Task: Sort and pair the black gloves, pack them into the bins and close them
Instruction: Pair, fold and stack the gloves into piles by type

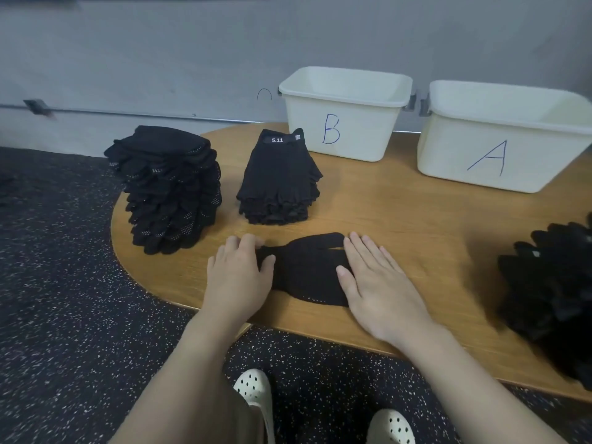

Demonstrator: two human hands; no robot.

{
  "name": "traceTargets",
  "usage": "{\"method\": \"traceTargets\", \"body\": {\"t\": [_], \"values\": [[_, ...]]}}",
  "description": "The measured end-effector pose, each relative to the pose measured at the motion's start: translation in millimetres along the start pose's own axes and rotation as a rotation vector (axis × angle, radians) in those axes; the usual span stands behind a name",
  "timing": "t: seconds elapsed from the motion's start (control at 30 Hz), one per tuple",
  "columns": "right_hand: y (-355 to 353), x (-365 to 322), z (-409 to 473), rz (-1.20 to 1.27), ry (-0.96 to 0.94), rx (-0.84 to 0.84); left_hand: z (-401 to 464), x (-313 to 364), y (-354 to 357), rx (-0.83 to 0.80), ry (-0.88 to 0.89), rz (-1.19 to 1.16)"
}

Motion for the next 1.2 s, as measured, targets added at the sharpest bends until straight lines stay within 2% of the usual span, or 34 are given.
{"method": "traceTargets", "body": {"t": [0.33,0.47,0.57,0.67,0.73,0.83,0.9,0.97,1.1,1.2], "values": [[-6,-3,-8,0.051,-0.047,0.064,7,-6,-8,-0.046,0.024,-0.113],[-14,1,-10,0.137,-0.138,0.038,2,-3,-11,-0.013,0.02,-0.288],[-24,21,-9,0.237,-0.118,0.036,0,-4,-10,-0.073,-0.067,-0.51],[-27,41,-8,0.244,-0.081,0.039,-2,-5,-5,-0.14,-0.099,-0.526],[-24,47,-8,0.241,-0.078,0.029,0,-2,-5,-0.07,-0.097,-0.553],[-24,44,-7,0.23,-0.103,0.073,6,7,-16,0.181,-0.105,-0.633],[-28,41,-10,0.229,-0.115,0.132,7,19,-23,0.336,-0.066,-0.644],[-31,41,-13,0.214,-0.119,0.163,5,37,-24,0.399,0.02,-0.661],[-34,46,-18,0.203,-0.109,0.171,-13,85,-8,0.312,0.299,-0.591],[-36,46,-19,0.22,-0.103,0.17,-32,103,17,0.187,0.398,-0.459]]}}
Point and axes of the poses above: each hand's wrist, its own z-axis towards the middle knuckle, its own y-axis out of the palm, x = y × z, the point moved 6 cm from there along z, towards the middle knuckle, and after that the axes turned 6 degrees about y, right-handed, at the moved point
